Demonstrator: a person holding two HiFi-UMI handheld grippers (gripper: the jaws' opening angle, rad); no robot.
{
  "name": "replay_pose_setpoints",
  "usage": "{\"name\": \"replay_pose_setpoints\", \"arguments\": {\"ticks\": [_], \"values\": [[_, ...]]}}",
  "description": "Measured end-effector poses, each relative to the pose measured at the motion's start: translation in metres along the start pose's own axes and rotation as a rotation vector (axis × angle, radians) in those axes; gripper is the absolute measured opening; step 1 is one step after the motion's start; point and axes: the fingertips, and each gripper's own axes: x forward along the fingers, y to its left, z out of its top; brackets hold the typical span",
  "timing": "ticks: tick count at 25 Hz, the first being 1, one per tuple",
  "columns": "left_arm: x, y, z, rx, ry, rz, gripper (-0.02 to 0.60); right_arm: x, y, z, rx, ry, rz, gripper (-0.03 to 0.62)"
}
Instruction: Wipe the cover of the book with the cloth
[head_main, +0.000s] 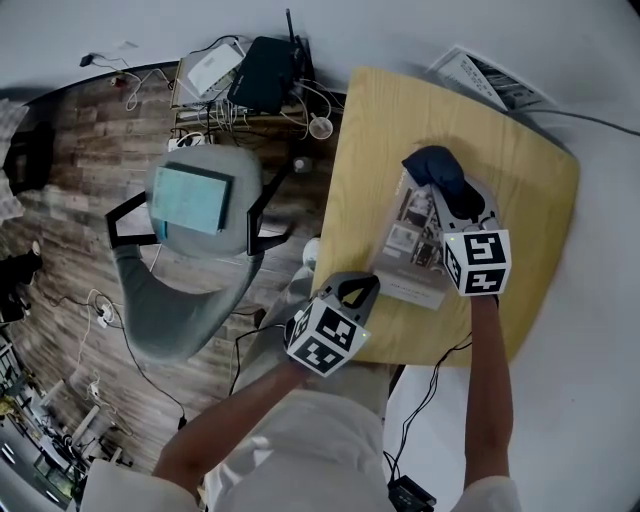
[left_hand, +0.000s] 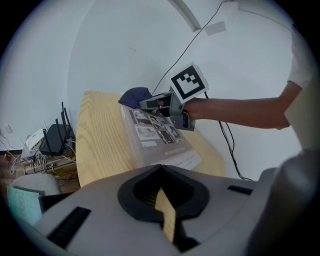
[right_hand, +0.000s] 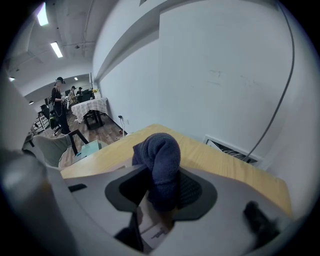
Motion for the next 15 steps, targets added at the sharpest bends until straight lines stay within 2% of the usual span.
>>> {"name": "replay_pose_setpoints", "arguments": {"ticks": [15], "values": [[-0.001, 0.0, 0.0, -0.003, 0.002, -0.002, 0.009, -0.025, 0.036, -0.022, -0.012, 0.025, 0.05, 0.153]]}}
